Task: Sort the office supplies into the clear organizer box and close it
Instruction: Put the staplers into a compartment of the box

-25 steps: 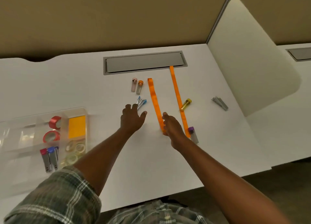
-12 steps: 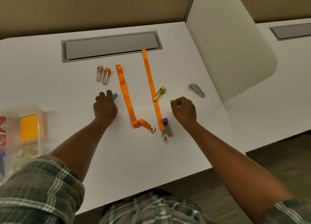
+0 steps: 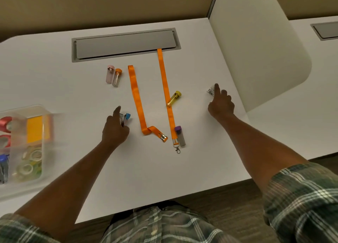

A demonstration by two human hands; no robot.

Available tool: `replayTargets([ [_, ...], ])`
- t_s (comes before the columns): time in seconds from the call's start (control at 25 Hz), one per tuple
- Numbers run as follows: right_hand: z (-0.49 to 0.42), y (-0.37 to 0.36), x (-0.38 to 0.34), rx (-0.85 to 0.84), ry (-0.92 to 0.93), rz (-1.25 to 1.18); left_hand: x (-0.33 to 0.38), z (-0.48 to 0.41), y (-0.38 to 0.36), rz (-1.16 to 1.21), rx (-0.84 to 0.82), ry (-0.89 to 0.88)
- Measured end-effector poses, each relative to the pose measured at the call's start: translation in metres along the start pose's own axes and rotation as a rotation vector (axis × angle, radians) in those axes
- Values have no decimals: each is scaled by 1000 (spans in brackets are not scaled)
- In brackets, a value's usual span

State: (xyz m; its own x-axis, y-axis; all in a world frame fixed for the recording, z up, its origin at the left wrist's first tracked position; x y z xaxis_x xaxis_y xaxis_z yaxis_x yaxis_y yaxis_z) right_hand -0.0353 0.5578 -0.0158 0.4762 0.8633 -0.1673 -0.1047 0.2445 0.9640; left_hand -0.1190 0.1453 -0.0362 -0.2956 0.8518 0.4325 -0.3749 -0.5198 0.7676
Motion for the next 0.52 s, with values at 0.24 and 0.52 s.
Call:
replayTargets([
  [0.24,8,-7,-25,92,165,126,-43,38,-4,555,-187,270],
  [0.52,30,-8,-53,151,-31,-364,-75,55,12,857,-318,404],
])
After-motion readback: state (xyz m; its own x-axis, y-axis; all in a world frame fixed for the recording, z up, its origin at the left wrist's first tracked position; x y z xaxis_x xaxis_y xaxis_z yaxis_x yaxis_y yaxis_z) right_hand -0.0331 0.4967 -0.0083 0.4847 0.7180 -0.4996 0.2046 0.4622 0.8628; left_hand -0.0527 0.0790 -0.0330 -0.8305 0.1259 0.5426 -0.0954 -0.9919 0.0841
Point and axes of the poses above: each hand's wrist, its own z-axis away from the middle knuckle, its own y-axis out of the back of the hand, x = y × z, the point moved 8 cm from there along -z, towards the middle knuckle, and after that the axes turned 13 degrees about y, right-handed, at the moved point
